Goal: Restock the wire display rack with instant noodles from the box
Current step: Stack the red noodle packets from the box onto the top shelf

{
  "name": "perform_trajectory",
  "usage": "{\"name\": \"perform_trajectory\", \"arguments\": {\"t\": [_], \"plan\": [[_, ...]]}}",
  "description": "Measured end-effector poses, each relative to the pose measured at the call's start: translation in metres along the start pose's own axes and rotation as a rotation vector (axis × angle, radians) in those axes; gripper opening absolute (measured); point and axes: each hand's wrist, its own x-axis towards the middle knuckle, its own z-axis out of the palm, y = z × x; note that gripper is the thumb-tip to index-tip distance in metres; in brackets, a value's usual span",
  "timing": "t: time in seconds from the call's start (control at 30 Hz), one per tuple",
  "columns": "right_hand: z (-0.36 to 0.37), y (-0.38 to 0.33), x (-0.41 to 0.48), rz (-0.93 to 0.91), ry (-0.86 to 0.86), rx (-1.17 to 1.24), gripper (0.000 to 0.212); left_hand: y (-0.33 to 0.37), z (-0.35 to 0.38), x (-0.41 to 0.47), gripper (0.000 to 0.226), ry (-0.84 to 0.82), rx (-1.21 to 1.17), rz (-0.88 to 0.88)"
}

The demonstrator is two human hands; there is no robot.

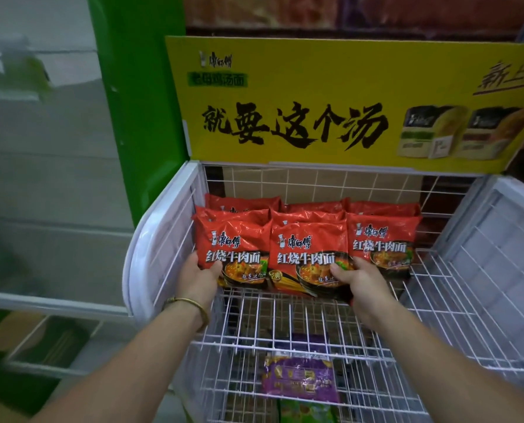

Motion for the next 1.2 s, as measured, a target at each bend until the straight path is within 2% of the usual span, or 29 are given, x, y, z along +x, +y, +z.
{"name": "perform_trajectory", "arguments": {"t": [0.1, 0.17, 0.2, 0.23, 0.3, 0.37, 0.47, 0.57, 0.67, 0.7, 0.8, 0.9, 0.97, 1.03, 1.13, 1.2], "plan": [[0.003, 0.003, 0.002, -0.005, -0.007, 0.05, 0.039, -0.001, 0.002, 0.005, 0.027, 0.013, 0.005, 0.015], [0.004, 0.008, 0.004, -0.032, -0.012, 0.043, 0.058, -0.002, 0.002, 0.006, 0.029, 0.022, 0.026, 0.032], [0.005, 0.01, 0.005, -0.033, -0.02, 0.026, 0.058, -0.004, 0.002, 0.007, 0.03, 0.028, 0.033, 0.039], [0.004, 0.011, 0.007, -0.06, -0.025, 0.008, 0.052, -0.005, 0.001, 0.008, 0.031, 0.035, 0.044, 0.049], [0.005, 0.013, 0.008, -0.089, -0.023, -0.076, 0.022, -0.009, 0.0, 0.009, 0.032, 0.057, 0.078, 0.075], [0.006, 0.016, 0.01, -0.141, 0.005, -0.199, 0.017, -0.012, 0.0, 0.01, 0.035, 0.092, 0.13, 0.111], [0.008, 0.018, 0.011, -0.207, 0.054, -0.35, 0.03, -0.018, 0.002, 0.007, 0.035, 0.138, 0.252, 0.15], [0.008, 0.017, 0.01, -0.232, 0.082, -0.521, 0.055, -0.017, 0.005, 0.003, 0.03, 0.159, 0.383, 0.132], [0.007, 0.013, 0.007, -0.216, 0.076, -0.617, 0.062, -0.014, 0.006, 0.002, 0.03, 0.135, 0.454, 0.12], [0.005, 0.013, 0.007, -0.203, 0.057, -0.62, 0.063, -0.014, 0.005, 0.002, 0.033, 0.123, 0.457, 0.133], [0.002, 0.014, 0.002, -0.184, -0.005, -0.645, 0.043, -0.015, 0.002, 0.002, 0.055, 0.087, 0.501, 0.262], [0.001, 0.021, 0.003, -0.199, -0.002, -0.776, 0.06, -0.017, 0.001, -0.007, 0.071, 0.112, 0.622, 0.439], [0.002, 0.023, 0.004, -0.21, 0.023, -0.823, 0.063, -0.018, 0.0, -0.013, 0.064, 0.186, 0.779, 0.637], [0.002, 0.023, 0.002, -0.212, 0.033, -0.827, 0.061, -0.018, -0.003, -0.014, 0.055, 0.269, 0.942, 0.732], [0.004, 0.02, -0.002, -0.228, 0.054, -0.828, 0.059, -0.015, -0.007, -0.014, 0.049, 0.283, 1.041, 0.701], [0.005, 0.02, -0.003, -0.223, 0.061, -0.818, 0.06, -0.016, -0.007, -0.015, 0.036, 0.26, 1.047, 0.69]]}}
